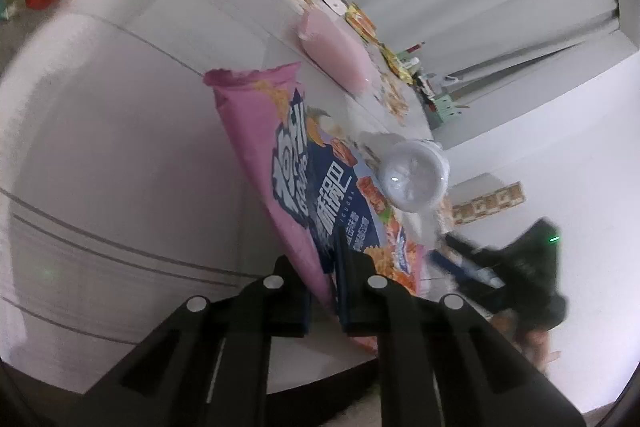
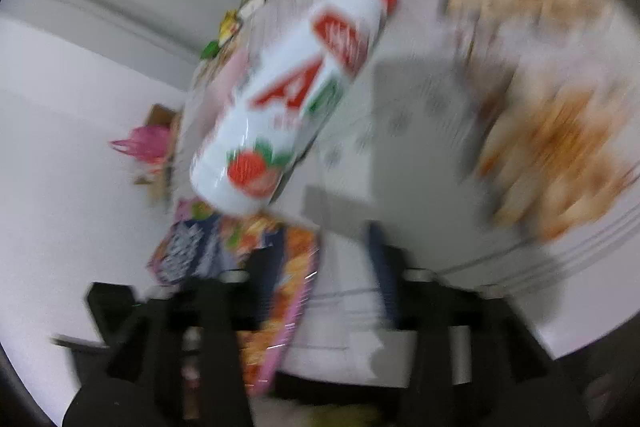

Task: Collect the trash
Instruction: 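Release the bag and grasp the pink mesh sponge with the right gripper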

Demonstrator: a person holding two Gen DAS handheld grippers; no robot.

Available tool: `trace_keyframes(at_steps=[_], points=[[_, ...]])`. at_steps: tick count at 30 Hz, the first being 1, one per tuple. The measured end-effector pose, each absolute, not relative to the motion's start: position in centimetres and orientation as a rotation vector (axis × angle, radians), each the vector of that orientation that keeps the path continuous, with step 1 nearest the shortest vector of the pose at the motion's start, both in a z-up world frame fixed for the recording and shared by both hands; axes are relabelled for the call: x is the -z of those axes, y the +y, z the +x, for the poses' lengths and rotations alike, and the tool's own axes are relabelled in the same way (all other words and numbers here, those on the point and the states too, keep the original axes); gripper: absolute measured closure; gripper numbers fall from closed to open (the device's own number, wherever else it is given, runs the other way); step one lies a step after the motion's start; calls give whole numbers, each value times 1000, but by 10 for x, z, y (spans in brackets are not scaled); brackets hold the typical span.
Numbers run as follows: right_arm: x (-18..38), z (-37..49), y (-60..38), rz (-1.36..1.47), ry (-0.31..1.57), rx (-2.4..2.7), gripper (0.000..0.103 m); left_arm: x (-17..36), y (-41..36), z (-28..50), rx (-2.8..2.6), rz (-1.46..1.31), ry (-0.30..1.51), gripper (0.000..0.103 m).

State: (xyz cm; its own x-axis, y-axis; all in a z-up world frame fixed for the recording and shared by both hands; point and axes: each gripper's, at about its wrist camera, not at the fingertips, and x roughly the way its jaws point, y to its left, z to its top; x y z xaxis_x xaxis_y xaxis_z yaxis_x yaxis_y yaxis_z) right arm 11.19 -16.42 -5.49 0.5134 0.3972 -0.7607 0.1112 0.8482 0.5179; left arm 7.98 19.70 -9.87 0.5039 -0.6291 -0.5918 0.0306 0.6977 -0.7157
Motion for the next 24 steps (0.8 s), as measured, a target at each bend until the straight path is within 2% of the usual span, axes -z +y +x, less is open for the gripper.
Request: trace_keyframes(at_steps=[6, 9, 10, 11, 15, 17, 18, 24], points=[[-9, 158, -144, 402, 970, -315, 47, 82, 216, 83, 360, -587, 930, 95], [-22, 194, -114, 341, 991, -398, 37, 76, 223, 88, 331, -542, 910, 95], [-22, 213, -95, 270, 1008, -423, 27, 75, 224, 90, 326, -535, 908, 95], [-22, 222, -85, 221, 1015, -430, 26, 73, 224, 92, 323, -528, 907, 95], [-13, 253, -16, -231, 979, -543, 20, 73, 228, 100, 318, -484, 922, 95], [-3, 258, 12, -476, 908, -566, 10, 72, 232, 102, 316, -473, 934, 95], [10, 259, 26, -619, 888, -607, 10, 73, 235, 105, 318, -474, 941, 95], [65, 288, 53, -936, 954, -633, 9, 73, 241, 120, 313, -496, 947, 95]])
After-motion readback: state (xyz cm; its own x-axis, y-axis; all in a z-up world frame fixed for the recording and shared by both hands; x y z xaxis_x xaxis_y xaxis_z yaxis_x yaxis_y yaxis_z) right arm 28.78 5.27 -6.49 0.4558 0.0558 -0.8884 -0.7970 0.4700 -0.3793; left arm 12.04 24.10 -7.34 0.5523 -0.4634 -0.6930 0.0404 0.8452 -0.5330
